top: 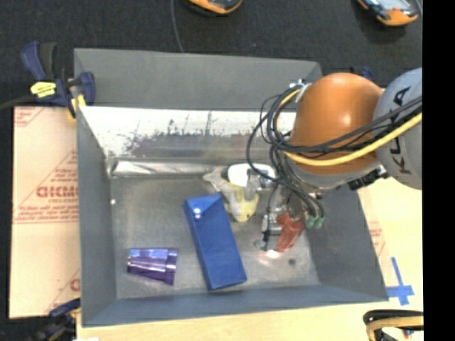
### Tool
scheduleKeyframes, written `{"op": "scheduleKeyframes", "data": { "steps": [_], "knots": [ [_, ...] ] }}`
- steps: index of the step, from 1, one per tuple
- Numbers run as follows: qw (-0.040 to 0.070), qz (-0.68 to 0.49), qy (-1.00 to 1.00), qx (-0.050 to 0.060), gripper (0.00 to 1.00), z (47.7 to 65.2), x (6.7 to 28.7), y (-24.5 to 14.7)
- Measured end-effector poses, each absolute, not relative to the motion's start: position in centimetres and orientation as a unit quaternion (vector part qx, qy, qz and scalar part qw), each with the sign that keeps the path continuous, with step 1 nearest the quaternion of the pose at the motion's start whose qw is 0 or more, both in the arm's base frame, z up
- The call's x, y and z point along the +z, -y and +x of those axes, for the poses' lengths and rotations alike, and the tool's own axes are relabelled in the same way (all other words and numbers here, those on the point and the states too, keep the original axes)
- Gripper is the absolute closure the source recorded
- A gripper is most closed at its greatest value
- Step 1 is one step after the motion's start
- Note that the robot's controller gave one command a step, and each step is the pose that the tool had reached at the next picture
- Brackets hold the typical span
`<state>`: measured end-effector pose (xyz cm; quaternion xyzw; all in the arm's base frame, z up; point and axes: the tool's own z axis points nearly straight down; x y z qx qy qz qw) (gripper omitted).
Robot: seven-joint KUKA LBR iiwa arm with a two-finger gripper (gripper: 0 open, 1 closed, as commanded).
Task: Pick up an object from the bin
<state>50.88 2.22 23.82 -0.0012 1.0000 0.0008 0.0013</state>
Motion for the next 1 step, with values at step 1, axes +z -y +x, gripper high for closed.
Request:
{"op": "scheduleKeyframes", "data": {
  "steps": [1],
  "knots": [
    [0.001, -0.001, -1.0, 0.001, 0.0, 50.9, 23.87, -2.23]
  ]
}}
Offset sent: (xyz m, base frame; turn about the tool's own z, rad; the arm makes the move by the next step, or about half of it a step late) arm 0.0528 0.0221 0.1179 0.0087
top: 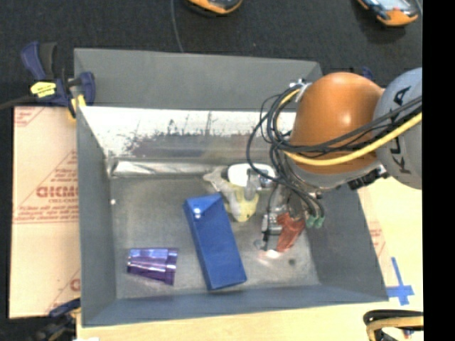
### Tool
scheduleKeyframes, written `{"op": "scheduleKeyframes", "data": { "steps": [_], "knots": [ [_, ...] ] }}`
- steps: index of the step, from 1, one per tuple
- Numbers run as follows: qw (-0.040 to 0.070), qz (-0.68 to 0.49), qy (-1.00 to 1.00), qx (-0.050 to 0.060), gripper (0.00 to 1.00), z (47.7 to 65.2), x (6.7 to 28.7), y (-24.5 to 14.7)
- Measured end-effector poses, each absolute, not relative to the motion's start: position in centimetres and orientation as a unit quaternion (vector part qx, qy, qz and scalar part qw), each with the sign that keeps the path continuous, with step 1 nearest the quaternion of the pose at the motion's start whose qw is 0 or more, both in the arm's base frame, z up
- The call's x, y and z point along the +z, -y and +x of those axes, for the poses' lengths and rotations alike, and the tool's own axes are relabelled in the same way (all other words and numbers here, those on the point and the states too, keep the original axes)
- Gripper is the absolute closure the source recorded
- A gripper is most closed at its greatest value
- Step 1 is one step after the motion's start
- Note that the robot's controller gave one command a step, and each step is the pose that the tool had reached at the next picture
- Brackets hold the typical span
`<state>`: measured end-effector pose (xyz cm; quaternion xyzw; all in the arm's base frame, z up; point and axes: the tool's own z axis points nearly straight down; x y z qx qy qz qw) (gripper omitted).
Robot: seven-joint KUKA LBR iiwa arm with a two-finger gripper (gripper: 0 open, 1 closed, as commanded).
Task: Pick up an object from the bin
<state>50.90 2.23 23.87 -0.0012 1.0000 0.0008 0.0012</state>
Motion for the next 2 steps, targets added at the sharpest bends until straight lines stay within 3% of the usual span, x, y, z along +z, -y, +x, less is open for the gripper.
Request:
{"op": "scheduleKeyframes", "data": {
  "steps": [1, 2],
  "knots": [
    [0.001, 0.0, -1.0, 0.001, 0.0, 53.8, 30.3, -3.4],
    [0.006, 0.029, -1.0, 0.002, 0.0, 58.9, 28.2, -9.7]
  ]
}}
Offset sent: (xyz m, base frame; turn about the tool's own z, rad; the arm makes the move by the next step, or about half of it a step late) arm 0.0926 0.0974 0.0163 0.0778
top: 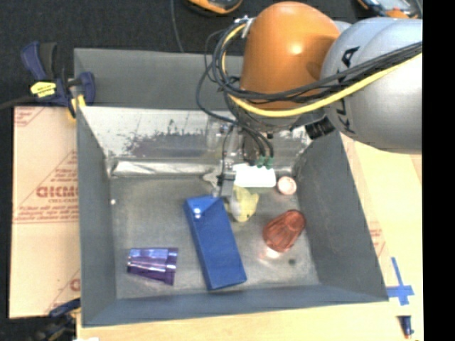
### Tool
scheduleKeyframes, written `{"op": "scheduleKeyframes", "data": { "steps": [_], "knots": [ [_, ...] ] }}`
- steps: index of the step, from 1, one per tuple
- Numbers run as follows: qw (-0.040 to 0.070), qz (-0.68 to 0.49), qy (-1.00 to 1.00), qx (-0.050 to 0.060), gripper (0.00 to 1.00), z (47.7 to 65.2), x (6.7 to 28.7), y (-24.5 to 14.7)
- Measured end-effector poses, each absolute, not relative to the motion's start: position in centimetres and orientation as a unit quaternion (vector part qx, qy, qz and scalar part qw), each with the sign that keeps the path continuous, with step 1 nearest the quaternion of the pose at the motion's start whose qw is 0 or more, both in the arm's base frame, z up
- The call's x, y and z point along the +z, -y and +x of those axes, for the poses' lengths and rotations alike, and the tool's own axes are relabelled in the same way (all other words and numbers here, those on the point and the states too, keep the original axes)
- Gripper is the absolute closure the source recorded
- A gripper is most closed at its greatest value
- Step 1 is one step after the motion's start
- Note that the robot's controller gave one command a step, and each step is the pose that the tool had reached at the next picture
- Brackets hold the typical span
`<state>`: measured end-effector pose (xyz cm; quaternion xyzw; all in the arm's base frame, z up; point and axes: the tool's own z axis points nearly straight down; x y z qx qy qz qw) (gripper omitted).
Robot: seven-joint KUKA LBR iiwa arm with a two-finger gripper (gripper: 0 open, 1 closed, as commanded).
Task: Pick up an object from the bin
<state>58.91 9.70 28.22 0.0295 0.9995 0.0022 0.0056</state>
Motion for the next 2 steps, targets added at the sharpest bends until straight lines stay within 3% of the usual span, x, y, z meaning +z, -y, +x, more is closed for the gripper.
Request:
{"op": "scheduleKeyframes", "data": {
  "steps": [1, 2],
  "knots": [
    [0.005, 0.054, -0.999, 0.002, 0.0, 54.4, 23.4, -10.6],
    [0.004, -0.007, -1.0, 0.002, 0.0, 51.3, 19.3, -11.5]
  ]
}}
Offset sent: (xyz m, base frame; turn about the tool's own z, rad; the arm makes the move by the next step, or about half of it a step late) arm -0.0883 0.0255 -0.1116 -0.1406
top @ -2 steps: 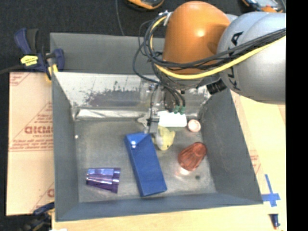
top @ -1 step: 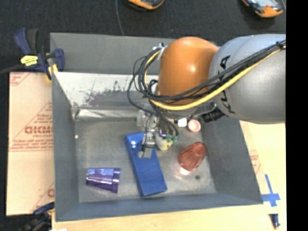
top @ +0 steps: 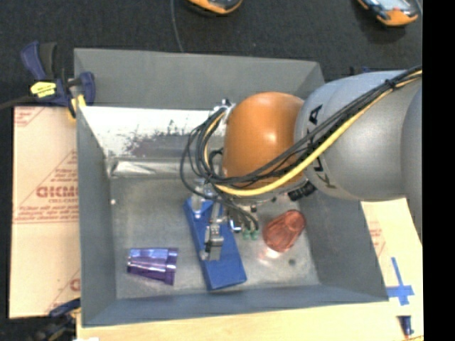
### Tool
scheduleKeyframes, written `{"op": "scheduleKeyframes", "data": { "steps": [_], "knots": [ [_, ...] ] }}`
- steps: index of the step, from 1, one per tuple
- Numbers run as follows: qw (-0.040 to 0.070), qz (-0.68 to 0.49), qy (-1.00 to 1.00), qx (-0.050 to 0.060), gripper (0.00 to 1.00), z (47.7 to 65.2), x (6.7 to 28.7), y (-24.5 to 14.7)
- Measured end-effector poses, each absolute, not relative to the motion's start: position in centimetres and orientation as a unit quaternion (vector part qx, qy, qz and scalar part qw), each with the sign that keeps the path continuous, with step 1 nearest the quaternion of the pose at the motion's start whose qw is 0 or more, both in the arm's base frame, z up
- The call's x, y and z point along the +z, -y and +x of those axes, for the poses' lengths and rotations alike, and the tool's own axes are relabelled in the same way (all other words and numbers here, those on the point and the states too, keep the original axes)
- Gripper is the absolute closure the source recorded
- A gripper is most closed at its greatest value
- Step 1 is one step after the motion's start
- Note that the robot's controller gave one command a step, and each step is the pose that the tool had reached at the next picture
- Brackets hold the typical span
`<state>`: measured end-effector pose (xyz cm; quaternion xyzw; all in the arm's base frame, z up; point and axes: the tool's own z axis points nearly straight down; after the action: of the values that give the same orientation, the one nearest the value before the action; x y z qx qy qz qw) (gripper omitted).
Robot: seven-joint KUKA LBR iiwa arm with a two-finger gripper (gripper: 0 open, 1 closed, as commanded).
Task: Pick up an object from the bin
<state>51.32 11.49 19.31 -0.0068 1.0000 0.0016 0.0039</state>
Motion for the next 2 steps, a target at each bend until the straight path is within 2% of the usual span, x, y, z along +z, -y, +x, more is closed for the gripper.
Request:
{"op": "scheduleKeyframes", "data": {
  "steps": [1, 2],
  "knots": [
    [0.002, -0.011, -1.0, 0.002, 0.0, 51.6, 20.8, -11.8],
    [0.006, -0.012, -1.0, 0.002, 0.0, 50.5, 16.1, -13.9]
  ]
}}
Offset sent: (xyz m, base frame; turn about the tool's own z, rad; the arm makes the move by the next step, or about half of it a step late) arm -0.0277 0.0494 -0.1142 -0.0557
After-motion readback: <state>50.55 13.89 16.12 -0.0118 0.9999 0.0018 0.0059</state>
